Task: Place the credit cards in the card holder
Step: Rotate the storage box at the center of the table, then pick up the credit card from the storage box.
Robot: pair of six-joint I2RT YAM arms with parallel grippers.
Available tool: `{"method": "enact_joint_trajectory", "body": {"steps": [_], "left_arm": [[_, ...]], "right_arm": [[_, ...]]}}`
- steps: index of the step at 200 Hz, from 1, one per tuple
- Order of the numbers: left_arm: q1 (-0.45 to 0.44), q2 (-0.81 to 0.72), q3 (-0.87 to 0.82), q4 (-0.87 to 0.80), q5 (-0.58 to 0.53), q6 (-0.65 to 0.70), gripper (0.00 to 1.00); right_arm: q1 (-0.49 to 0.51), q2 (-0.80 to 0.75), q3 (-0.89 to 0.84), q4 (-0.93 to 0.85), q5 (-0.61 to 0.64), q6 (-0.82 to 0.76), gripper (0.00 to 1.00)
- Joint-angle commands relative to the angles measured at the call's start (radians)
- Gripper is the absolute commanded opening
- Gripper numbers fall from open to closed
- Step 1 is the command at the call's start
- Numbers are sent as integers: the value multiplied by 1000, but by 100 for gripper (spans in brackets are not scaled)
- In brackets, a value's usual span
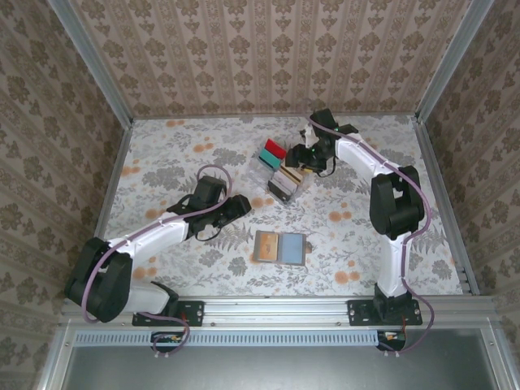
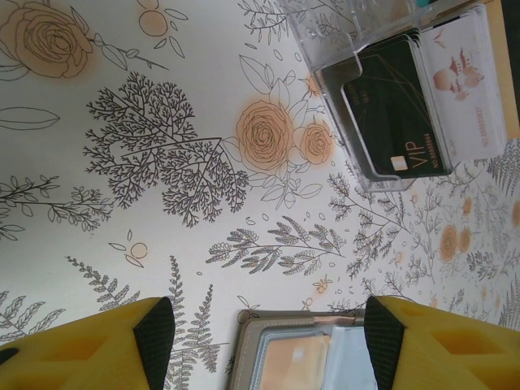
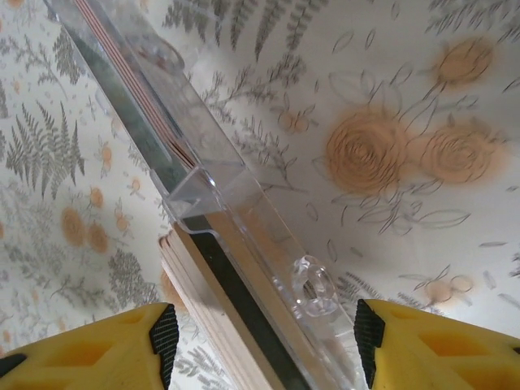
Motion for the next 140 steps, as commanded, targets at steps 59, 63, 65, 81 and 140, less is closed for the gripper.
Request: {"method": "enact_joint_trajectory", "body": {"steps": [59,63,65,81,140], "left_arm": [[9,-60,-8,-47,-13,19,66],[8,-65,-7,-51,-15,21,66],[8,-67,-9,-53,-18,22,66],[11,-87,-12,-75,-43,25,66],[35,-158,-33,-136,-108,24,74]], "right_arm": [[109,-174,-30,-135,331,-38,62],[119,-184,-26,-143,384,-46,63],[122,-189,-24,-146,402,-51,63],[157,-203,2,-165,428,-104,59],[390,-35,146,-259,616,-213,39]]}}
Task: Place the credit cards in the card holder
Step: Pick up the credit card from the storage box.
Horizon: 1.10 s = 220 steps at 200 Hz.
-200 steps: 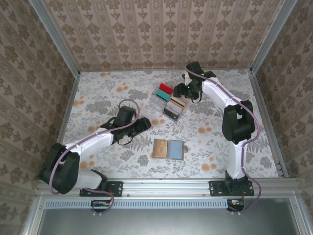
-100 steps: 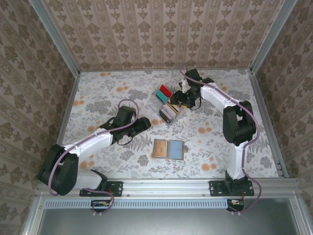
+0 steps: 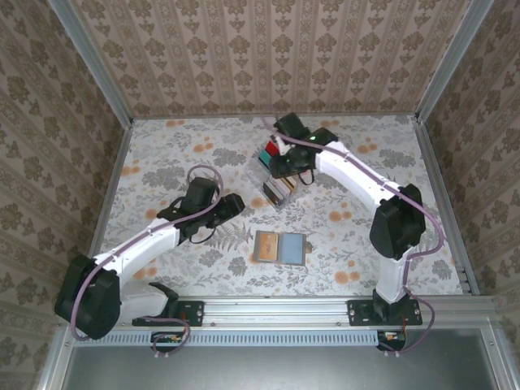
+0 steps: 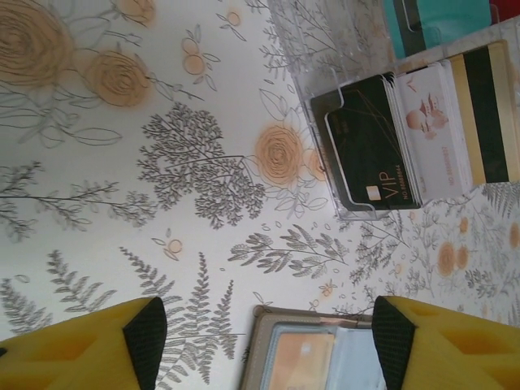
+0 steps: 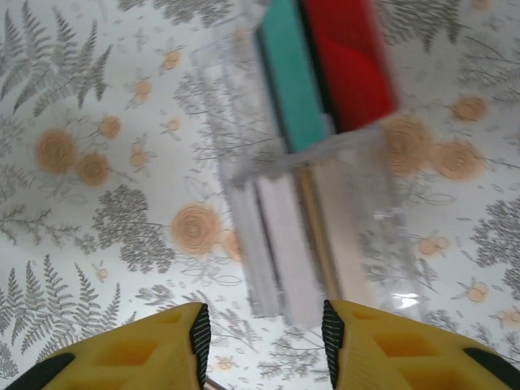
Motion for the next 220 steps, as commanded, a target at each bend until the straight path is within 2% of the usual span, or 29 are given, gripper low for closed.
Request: {"method": "enact_joint_trajectory", "body": {"steps": [1,27,151,195,220], "left_arm": [[15,-33,-16,-52,-39,22,74],[28,-51,-29,-62,-38,26,76],[47,-103,-81,-55,-58,-5,76],[48,-105,-87,-55,-54,-10,76],[47,-106,-87,-55,-51,-11,76]], "right_arm": [[77,103,51,-91,168,-67,39],[127,160,78,-84,286,-94,39],[191,327,104,-74,475,-144,41],[213,352,81,-42,631,-162,41],[217,343,58,-15,671,-176,41]]}}
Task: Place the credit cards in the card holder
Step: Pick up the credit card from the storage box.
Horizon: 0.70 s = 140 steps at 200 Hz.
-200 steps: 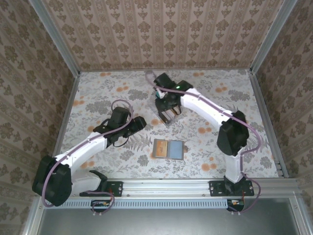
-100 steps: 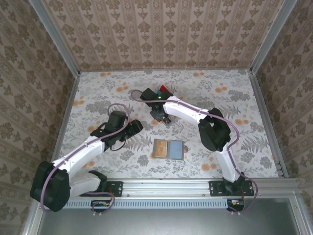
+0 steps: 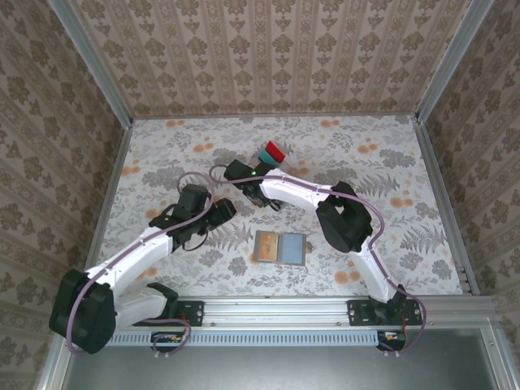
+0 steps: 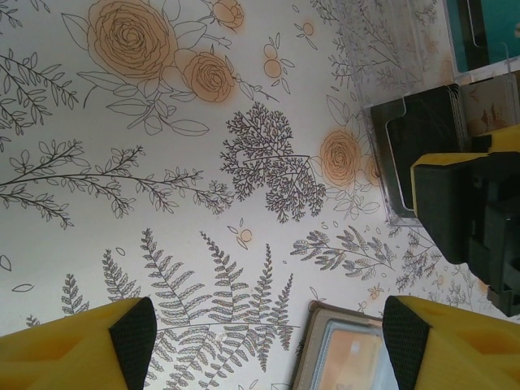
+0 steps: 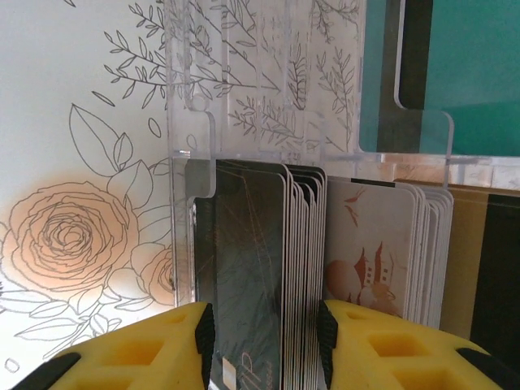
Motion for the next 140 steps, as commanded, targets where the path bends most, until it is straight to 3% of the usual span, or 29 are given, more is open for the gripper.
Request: {"method": "enact_joint_trajectory", "body": {"steps": [1,140], "left_arm": [[9,-18,-14,-8,-7,-12,76],[9,-10,-15,-3,-1,-17,76]], "right_arm": [[1,5,-21,18,107,-27,41],[-6,-62,-75,65,169,-42,27]]}}
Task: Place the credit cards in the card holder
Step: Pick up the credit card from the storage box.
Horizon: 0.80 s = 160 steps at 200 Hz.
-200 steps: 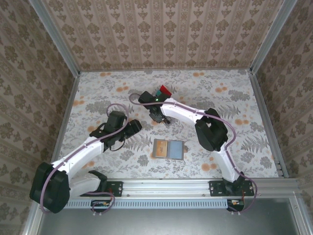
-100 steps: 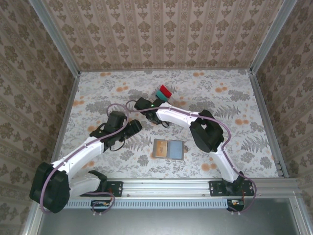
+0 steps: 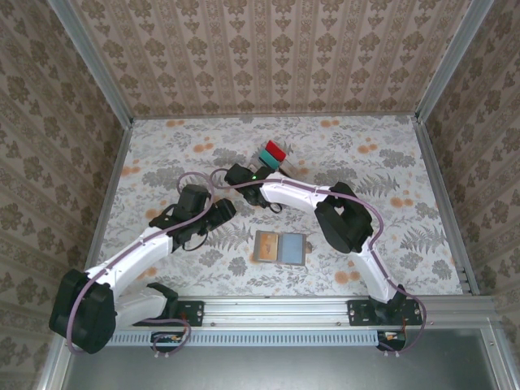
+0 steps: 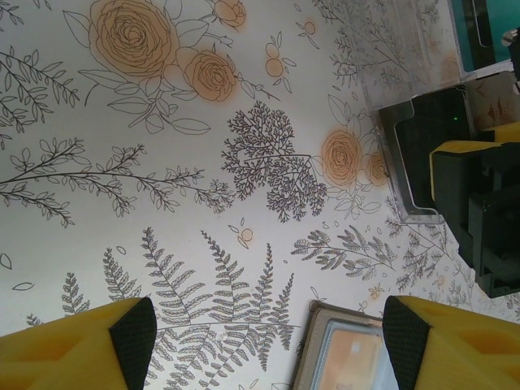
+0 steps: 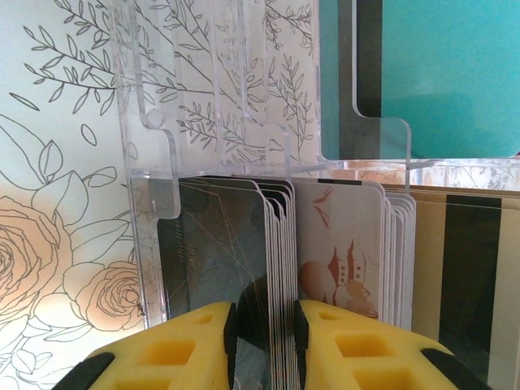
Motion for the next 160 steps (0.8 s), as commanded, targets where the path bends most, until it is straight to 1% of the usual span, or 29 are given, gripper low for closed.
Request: {"method": "enact_joint_trajectory", "body": {"steps": [1,9,15,52,140,160], "left_arm": [[9,-10,-14,-4,-1,-13,76],[9,-9,-13,-4,-2,-13,76],[9,-9,-12,-4,0,-13,76],[9,-7,-15,-1,2,-17,76],[9,11,0,3,17,-13,76],[9,11,-1,3,20,-13,76]], "right_arm": [[-9,-51,-14,-5,53,-11,27],[-11,-51,-13,-5,49,-11,22],[-13,-51,-13,-6,45,-11,21],[-14,-57,-23,-6,45,-8,21],[-20,-90,-39,-4,43,-5,15],[-22,-95,-37,-13,23,2,13]]}}
